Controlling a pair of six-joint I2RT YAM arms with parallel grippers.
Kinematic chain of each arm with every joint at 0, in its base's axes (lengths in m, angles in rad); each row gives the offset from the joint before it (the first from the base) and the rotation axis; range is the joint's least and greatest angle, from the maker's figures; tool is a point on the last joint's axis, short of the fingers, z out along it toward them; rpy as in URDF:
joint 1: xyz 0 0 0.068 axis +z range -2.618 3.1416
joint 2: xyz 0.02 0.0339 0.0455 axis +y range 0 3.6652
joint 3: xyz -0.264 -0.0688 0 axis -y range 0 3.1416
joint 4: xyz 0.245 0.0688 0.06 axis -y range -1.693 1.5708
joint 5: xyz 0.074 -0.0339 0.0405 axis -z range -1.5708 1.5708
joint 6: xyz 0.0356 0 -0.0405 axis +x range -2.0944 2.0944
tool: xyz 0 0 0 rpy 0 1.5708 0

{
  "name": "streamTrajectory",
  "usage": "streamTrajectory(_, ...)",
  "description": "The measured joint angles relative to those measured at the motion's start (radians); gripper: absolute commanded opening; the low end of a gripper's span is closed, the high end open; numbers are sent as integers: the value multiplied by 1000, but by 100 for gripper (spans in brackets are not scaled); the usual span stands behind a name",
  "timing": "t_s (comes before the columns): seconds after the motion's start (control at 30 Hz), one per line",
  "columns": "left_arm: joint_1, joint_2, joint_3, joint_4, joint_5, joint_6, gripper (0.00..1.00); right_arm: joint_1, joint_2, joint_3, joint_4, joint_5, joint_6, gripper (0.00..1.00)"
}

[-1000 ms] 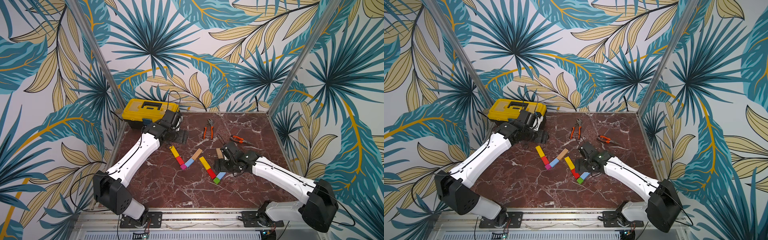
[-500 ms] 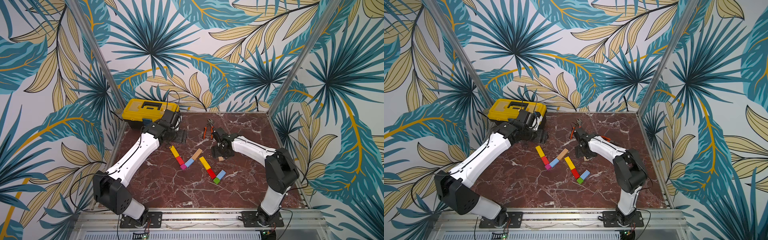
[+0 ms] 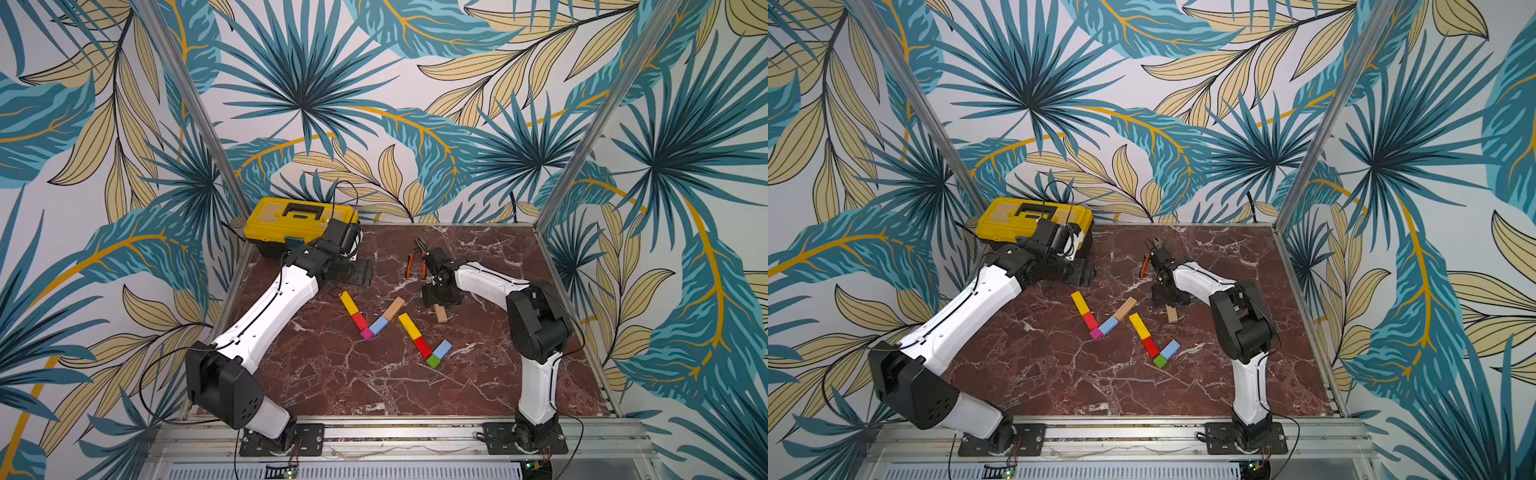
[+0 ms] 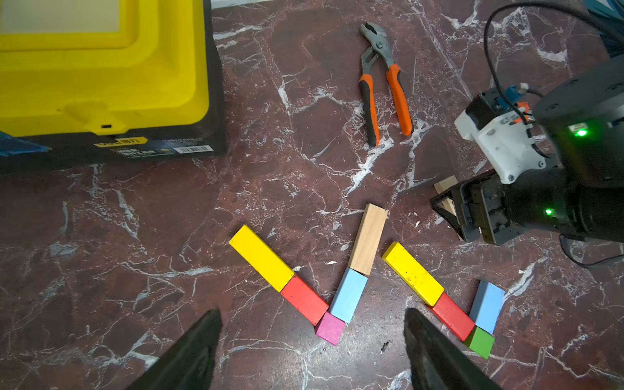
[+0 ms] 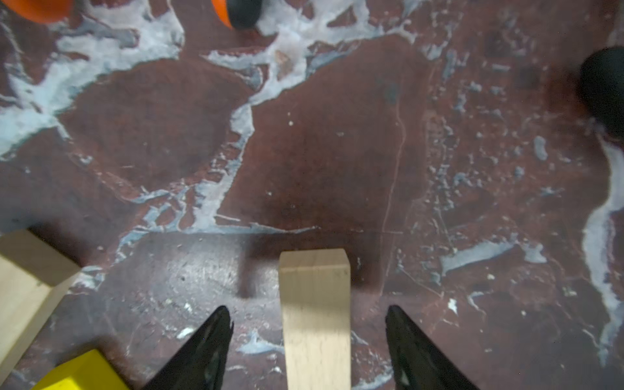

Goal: Assemble the letter v with building blocks
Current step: Pick up the building block from the center of the board, then assemble the building block at the center of the board.

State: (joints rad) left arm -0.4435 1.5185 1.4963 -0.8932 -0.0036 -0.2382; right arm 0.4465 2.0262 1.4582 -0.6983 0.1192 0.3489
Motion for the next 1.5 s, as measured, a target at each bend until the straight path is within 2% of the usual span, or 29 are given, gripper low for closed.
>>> streamTrajectory(0.3,3,0,0,0,0,0,86,-1,12,-1,2,6,-5,44)
streamTrajectory(0.63,5,0,0,1,2,3,86,-19,-31,-80,24,39,47,32)
streamTrajectory(0.93,5,0,0,8,13,3,86,-32,-141,-229,27,79,118,27)
streamTrajectory(1.17,5,0,0,15,27,3,86,-35,-272,-353,58,79,246,27)
streamTrajectory(1.5,5,0,-2,22,38,3,86,-35,-278,-377,72,76,311,29)
